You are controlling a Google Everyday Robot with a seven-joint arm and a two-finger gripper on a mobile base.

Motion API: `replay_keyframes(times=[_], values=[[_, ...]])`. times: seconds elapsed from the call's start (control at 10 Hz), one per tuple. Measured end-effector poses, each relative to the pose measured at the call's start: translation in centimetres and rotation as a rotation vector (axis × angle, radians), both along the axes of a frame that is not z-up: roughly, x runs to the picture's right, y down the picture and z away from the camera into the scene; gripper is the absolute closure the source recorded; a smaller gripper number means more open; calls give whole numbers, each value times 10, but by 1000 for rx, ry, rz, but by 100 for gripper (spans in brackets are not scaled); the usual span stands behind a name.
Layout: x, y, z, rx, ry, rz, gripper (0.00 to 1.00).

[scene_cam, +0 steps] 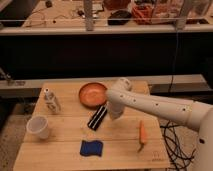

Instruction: Push the eraser across the table

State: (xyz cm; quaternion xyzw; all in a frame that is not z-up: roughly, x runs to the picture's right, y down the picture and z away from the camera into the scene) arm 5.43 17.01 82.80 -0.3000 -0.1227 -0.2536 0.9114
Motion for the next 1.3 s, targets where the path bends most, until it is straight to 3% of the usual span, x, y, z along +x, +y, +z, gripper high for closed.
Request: replay_keyframes(times=[0.8,1.1,1.3], values=[[-46,12,11,-15,-54,-101,100],[-88,14,11,-23,-77,-146,100],[-102,15,11,-25,-94,-166,100]])
